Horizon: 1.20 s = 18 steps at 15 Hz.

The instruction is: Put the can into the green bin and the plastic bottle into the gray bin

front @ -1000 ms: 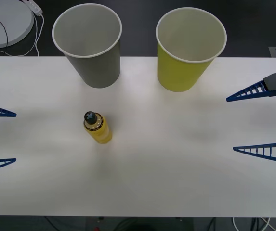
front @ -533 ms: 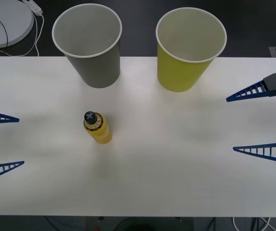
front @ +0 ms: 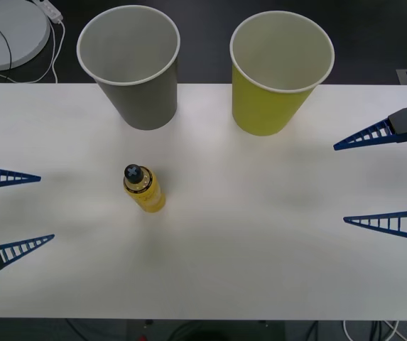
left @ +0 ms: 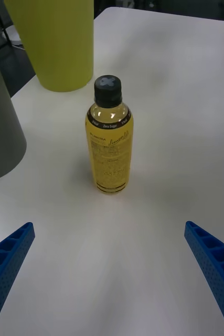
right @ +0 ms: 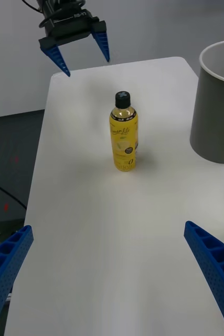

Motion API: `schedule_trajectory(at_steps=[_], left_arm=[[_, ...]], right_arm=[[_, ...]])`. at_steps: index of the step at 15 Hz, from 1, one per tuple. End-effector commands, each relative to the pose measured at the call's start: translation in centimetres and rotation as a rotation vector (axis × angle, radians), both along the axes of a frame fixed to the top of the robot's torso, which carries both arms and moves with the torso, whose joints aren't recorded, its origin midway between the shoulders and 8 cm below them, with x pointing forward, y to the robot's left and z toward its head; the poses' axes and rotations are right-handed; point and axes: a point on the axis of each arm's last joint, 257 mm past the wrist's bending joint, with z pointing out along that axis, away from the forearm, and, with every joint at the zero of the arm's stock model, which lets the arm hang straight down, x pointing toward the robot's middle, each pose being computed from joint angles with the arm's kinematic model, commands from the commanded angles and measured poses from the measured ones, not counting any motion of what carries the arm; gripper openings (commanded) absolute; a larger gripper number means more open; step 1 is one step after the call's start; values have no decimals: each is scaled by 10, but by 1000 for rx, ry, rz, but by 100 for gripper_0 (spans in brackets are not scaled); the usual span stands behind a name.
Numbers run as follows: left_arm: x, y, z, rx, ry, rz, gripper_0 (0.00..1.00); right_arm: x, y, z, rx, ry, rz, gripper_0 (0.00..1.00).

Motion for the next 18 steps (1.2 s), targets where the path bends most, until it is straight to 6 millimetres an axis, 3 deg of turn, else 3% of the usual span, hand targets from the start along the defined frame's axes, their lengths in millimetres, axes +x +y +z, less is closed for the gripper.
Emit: schedule_trajectory(at_steps=[1,11,18], left_arm=[[5,-13,-10,-26,-6,9,100],[37,-56,-41,-92,-27,40,100],[50,-95,-44,-157,-55,38,100]], right_arm=[[0,0,0,0,0,0,100],[0,0,0,0,0,0,100],[0,0,0,0,0,0,100]])
